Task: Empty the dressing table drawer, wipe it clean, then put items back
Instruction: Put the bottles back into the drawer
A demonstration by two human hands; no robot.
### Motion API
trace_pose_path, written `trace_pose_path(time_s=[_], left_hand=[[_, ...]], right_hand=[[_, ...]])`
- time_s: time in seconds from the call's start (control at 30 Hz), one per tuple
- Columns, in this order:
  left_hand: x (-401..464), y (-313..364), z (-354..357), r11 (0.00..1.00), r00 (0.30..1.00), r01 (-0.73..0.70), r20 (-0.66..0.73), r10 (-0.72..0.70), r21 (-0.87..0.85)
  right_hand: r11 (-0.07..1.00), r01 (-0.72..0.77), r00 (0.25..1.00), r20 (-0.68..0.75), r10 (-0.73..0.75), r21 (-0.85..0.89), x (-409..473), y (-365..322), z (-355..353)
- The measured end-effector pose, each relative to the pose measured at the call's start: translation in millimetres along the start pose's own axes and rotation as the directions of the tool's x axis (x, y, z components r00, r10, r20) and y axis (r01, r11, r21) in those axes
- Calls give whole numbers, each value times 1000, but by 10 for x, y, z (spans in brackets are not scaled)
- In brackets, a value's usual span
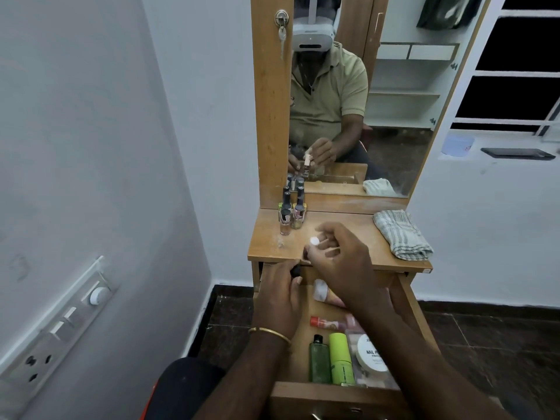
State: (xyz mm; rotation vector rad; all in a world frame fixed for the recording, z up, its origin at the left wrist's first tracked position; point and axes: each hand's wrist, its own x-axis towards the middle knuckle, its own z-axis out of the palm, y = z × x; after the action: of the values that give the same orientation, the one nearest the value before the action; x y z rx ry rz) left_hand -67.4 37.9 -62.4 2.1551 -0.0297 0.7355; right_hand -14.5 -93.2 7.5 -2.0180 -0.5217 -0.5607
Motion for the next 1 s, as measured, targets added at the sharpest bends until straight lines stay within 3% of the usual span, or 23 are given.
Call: trace_pose_path(time_s=[0.17, 0.3, 0.47, 0.57, 0.67, 1.0], left_hand=[[9, 57, -85, 998, 995, 41, 86, -45, 47], [69, 22, -326, 983, 946, 84, 296, -129, 161], [33, 50, -752, 952, 816, 146, 512, -270, 269], [-10, 115, -872, 932, 679, 88, 663, -314, 352], [-71, 165, -893, 896, 580, 23, 724, -373, 443], [-61, 291, -821, 842, 410, -124, 800, -438, 525]], right_hand=[[994, -77, 993, 94, 70, 79, -445, 177, 30], [980, -99, 965, 258, 53, 170, -578, 231, 55], [964, -227, 831, 545, 116, 140, -648, 193, 72], [974, -195, 738, 671, 70, 112, -706, 150, 96], [986, -132, 688, 726, 22, 96, -750, 105, 121], [988, -135, 589, 808, 20, 74, -781, 93, 167]])
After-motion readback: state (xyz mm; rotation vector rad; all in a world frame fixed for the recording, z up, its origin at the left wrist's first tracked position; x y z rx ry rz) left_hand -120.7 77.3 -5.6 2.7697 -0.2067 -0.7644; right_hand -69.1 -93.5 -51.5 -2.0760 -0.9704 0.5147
